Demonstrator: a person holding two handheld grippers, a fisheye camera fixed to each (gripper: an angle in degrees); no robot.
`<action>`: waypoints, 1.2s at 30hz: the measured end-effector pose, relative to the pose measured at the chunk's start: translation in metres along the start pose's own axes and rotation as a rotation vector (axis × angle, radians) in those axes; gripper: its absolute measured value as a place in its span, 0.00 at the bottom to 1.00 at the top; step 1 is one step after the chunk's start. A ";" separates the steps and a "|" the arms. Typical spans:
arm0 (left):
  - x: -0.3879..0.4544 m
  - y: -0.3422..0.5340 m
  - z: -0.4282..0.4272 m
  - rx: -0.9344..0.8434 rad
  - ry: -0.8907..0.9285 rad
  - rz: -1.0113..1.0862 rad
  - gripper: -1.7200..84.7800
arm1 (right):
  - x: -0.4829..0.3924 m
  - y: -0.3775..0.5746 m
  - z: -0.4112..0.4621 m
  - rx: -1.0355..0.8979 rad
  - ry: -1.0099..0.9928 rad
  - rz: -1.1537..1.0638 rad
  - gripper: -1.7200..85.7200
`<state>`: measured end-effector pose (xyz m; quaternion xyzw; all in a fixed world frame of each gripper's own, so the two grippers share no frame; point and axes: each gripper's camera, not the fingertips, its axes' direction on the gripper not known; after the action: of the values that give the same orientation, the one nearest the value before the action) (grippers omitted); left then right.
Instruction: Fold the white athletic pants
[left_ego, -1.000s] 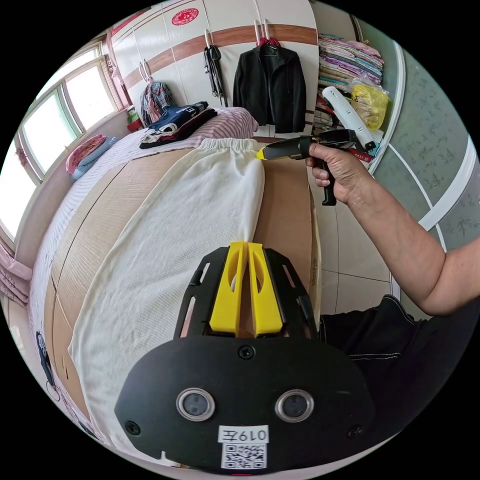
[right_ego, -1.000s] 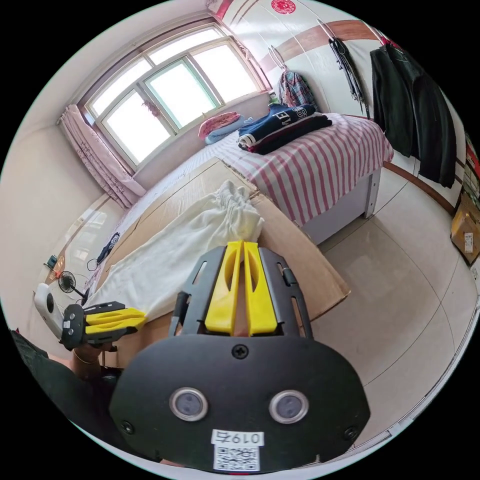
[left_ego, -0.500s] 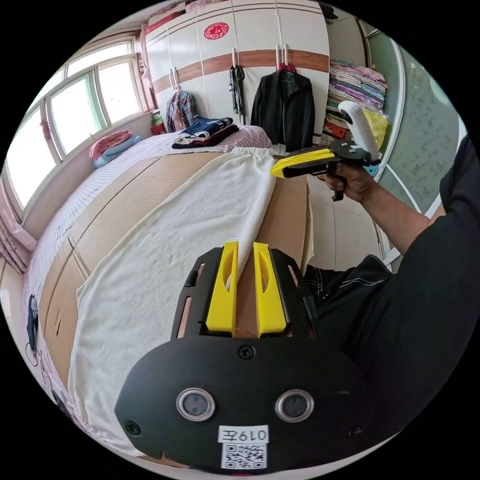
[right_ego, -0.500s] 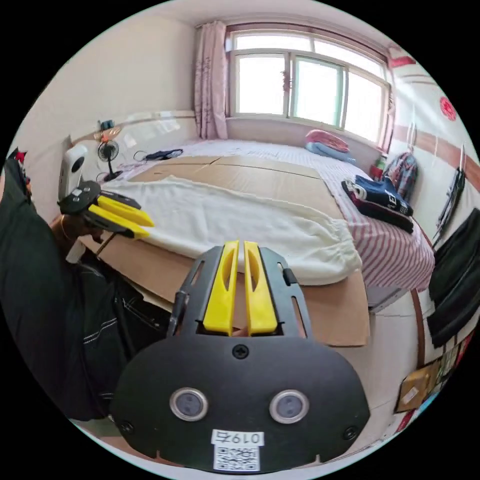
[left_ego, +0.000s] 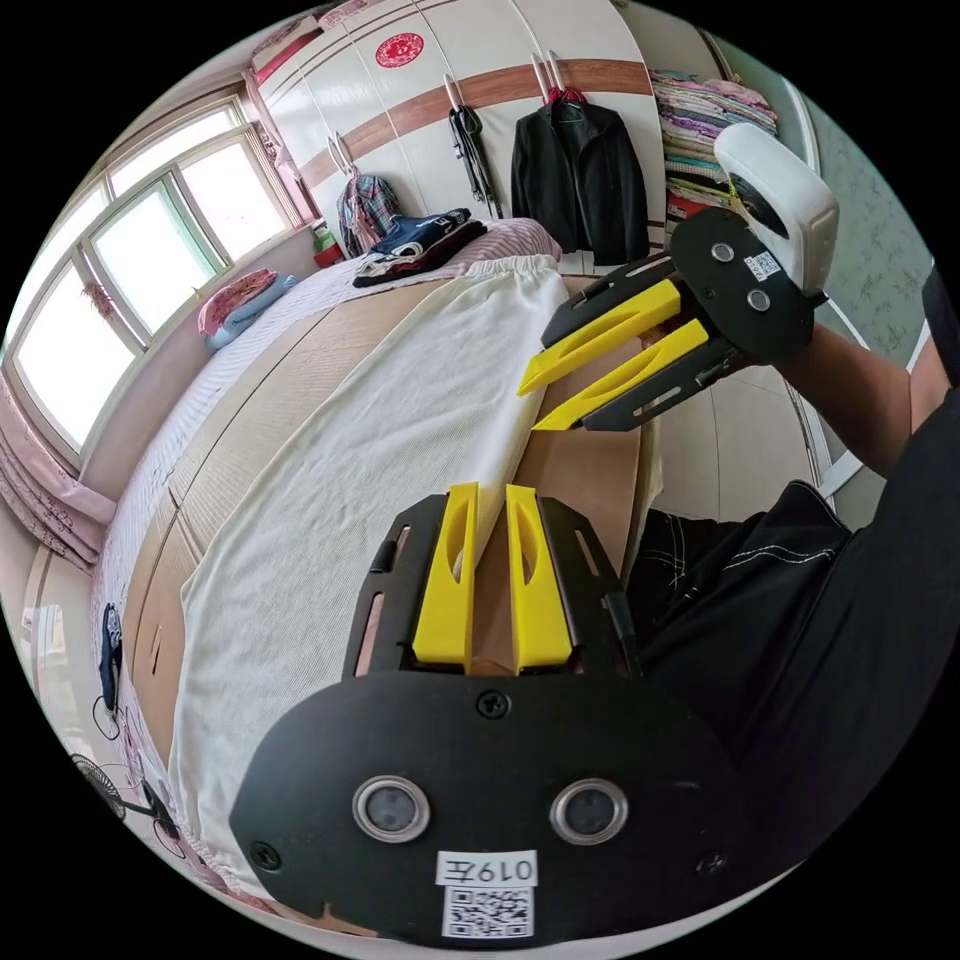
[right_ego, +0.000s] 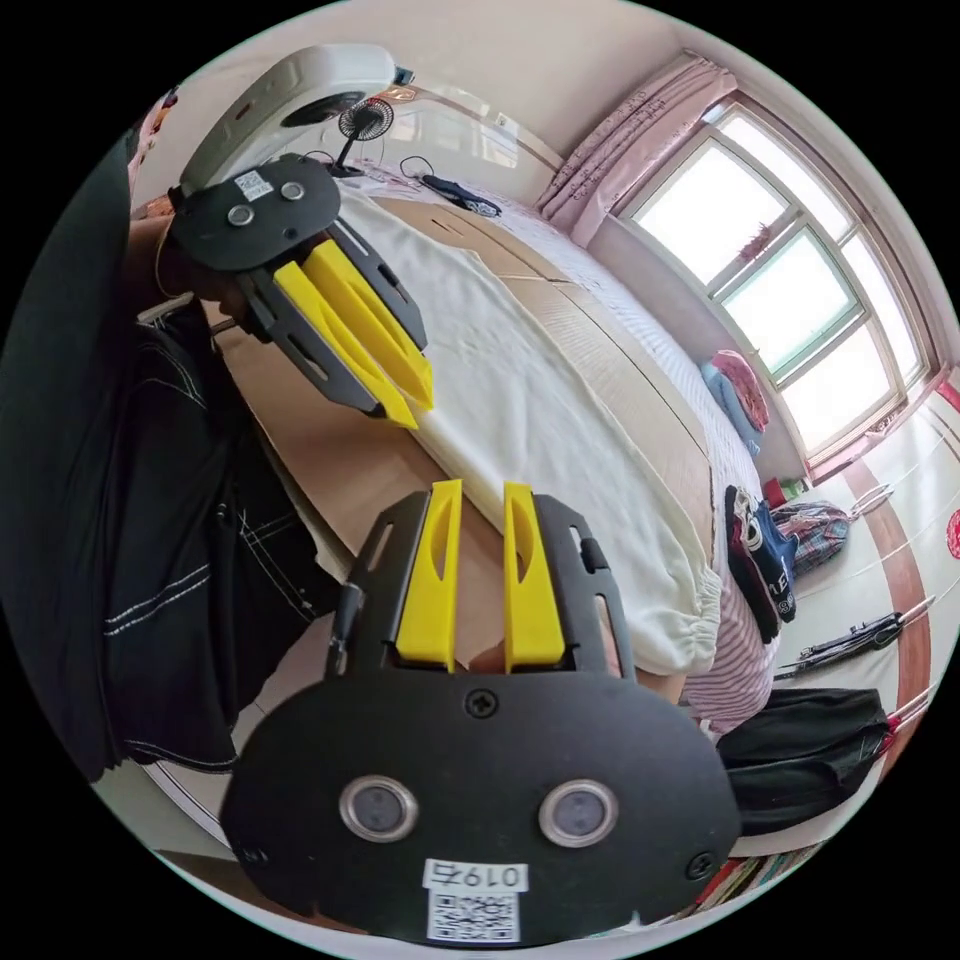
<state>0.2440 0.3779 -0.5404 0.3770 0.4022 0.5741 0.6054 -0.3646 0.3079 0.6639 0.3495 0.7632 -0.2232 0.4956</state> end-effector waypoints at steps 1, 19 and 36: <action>-0.001 0.000 0.001 -0.007 0.007 -0.006 0.03 | -0.001 -0.009 0.000 -0.018 0.010 -0.020 0.10; -0.016 0.010 -0.001 -0.004 0.058 -0.047 0.03 | 0.012 -0.090 -0.039 -0.045 0.071 -0.100 0.07; -0.028 0.015 0.004 -0.001 0.071 -0.060 0.03 | 0.016 -0.112 -0.049 -0.065 0.078 -0.203 0.07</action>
<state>0.2416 0.3512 -0.5232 0.3439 0.4342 0.5688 0.6080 -0.4830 0.2730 0.6684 0.2627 0.8201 -0.2334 0.4517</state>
